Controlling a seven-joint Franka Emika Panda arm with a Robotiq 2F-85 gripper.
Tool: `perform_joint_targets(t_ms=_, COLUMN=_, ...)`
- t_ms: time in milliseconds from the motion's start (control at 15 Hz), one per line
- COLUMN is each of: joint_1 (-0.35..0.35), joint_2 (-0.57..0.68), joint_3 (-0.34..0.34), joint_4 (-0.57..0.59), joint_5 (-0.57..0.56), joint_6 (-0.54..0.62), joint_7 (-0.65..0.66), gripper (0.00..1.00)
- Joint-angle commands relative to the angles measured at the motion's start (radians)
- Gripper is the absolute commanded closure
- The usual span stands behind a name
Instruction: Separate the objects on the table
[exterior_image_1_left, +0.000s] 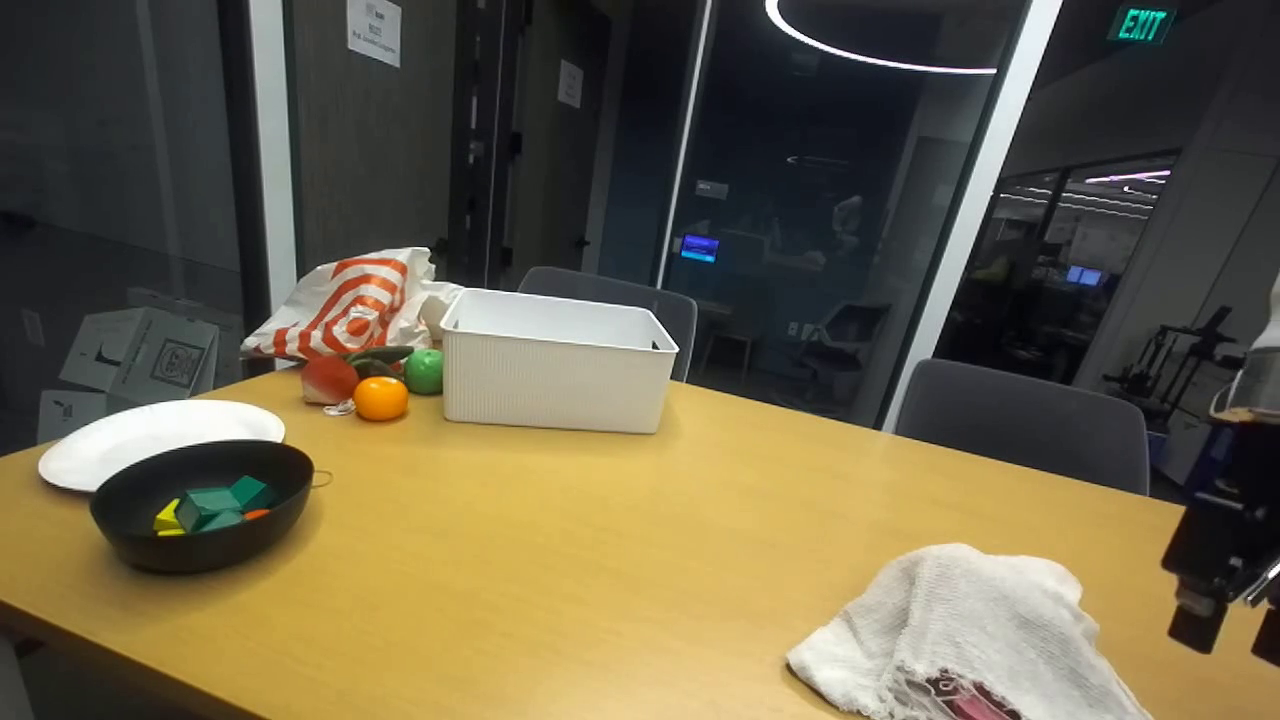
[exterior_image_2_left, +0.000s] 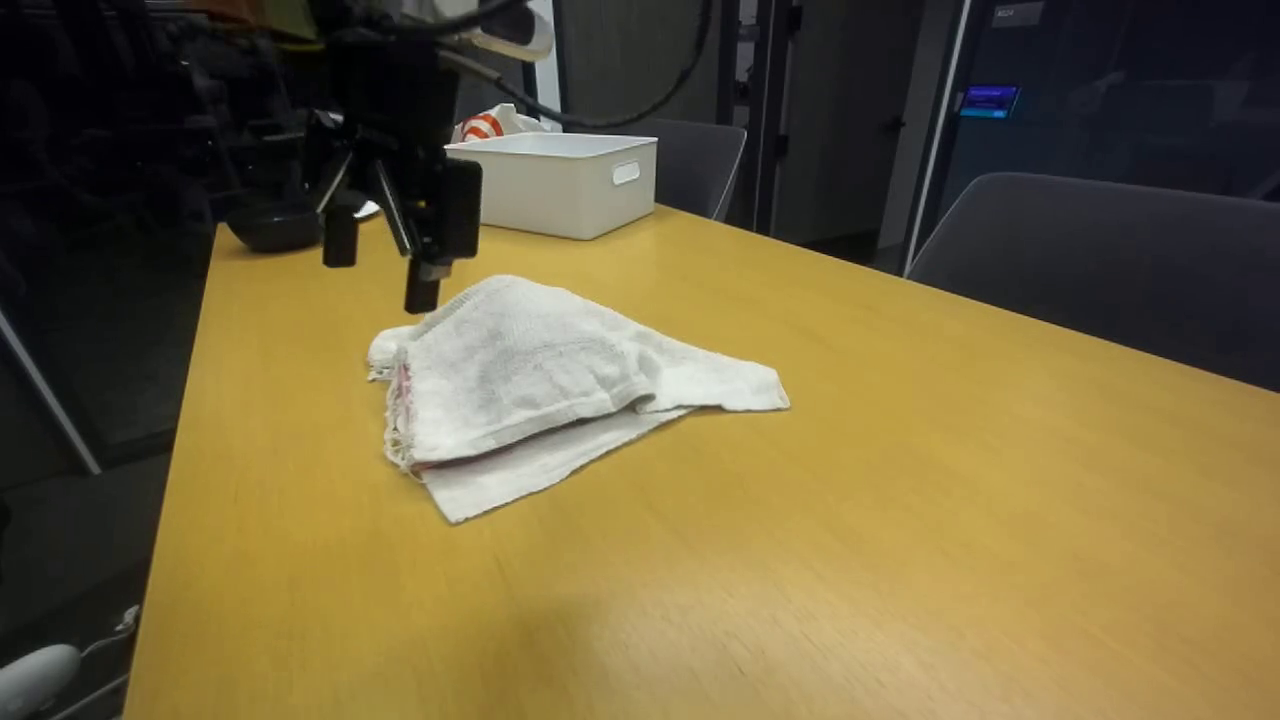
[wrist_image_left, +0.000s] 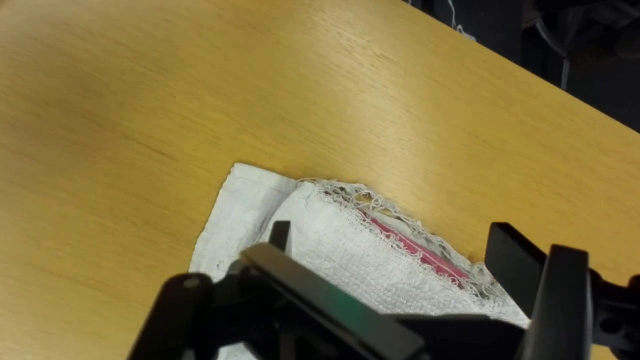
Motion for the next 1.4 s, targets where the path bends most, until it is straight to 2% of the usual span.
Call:
perform_joint_targets(t_ms=0, joint_1=-0.015, joint_2=0.051, joint_3=0.019, joint_4=-0.07, joint_5=-0.025, joint_6=0.165, joint_7=0.023, gripper=0.0)
perform_joint_targets(t_ms=467, joint_1=-0.067, joint_2=0.216, joint_3=0.012, joint_4=-0.116, joint_5=-0.151, joint_6=0.404, joint_7=0.124, gripper=0.0)
perform_joint_targets(t_ms=1267, joint_1=-0.055, joint_2=0.257, joint_3=0.014, joint_4=-0.127, joint_5=-0.067, joint_6=0.514, joint_7=0.163, gripper=0.0)
perform_joint_targets(t_ms=1333, joint_1=-0.052, joint_2=0.259, joint_3=0.016, joint_4=-0.128, joint_5=-0.061, joint_6=0.516, joint_7=0.16, gripper=0.04)
